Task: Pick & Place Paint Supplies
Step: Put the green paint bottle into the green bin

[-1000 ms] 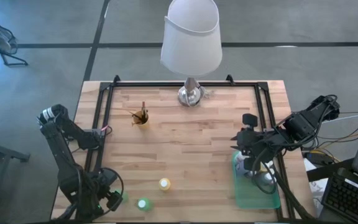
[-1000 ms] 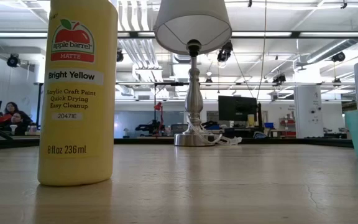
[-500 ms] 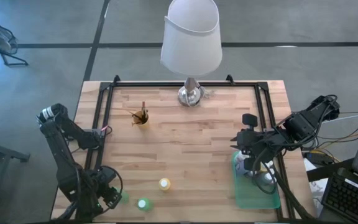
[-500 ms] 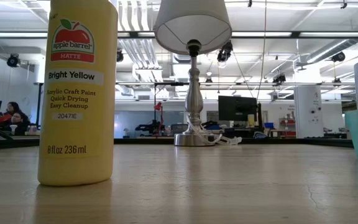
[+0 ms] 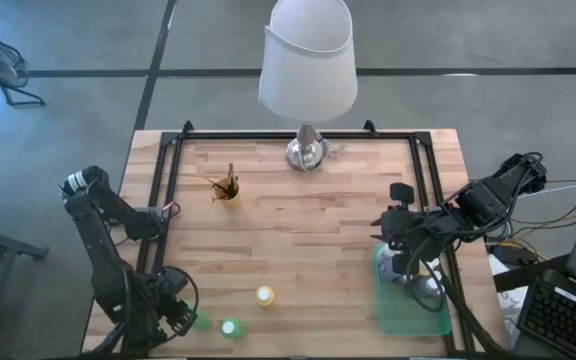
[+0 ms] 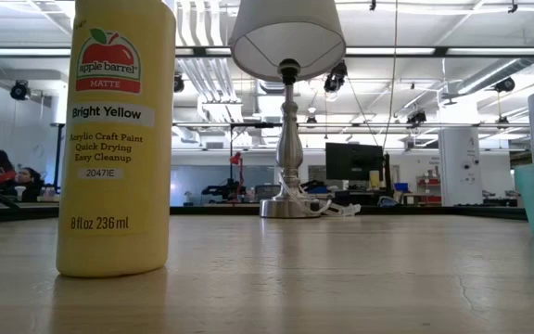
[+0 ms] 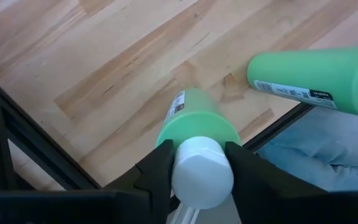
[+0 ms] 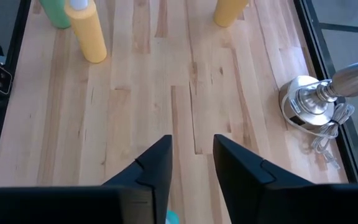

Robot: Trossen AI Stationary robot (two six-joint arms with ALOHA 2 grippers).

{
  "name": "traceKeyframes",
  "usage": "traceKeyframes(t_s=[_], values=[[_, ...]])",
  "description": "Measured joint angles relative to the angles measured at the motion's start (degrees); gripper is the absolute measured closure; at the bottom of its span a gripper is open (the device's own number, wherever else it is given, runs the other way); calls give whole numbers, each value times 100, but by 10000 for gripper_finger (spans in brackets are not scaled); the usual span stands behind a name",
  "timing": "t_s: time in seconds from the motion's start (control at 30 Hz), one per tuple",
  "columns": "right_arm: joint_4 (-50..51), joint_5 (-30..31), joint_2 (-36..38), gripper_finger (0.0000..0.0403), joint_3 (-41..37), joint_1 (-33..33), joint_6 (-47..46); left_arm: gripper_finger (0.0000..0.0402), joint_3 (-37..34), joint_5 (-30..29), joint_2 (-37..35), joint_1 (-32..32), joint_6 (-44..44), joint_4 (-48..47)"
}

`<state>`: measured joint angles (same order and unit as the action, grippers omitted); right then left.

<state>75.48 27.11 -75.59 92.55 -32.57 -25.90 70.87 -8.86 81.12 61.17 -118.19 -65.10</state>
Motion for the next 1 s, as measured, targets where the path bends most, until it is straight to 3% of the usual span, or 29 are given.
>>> traceKeyframes(t_s=[0.4, 0.6, 1.0], values=[[2, 0, 0, 262, 0, 1, -1, 234, -7, 51, 4, -7, -42, 102], [1, 0, 0, 257, 0, 0, -1, 275, -4, 146, 0, -20, -46, 103], [0, 0, 0, 294, 0, -1, -1, 277, -4, 155, -3, -38, 84, 57]])
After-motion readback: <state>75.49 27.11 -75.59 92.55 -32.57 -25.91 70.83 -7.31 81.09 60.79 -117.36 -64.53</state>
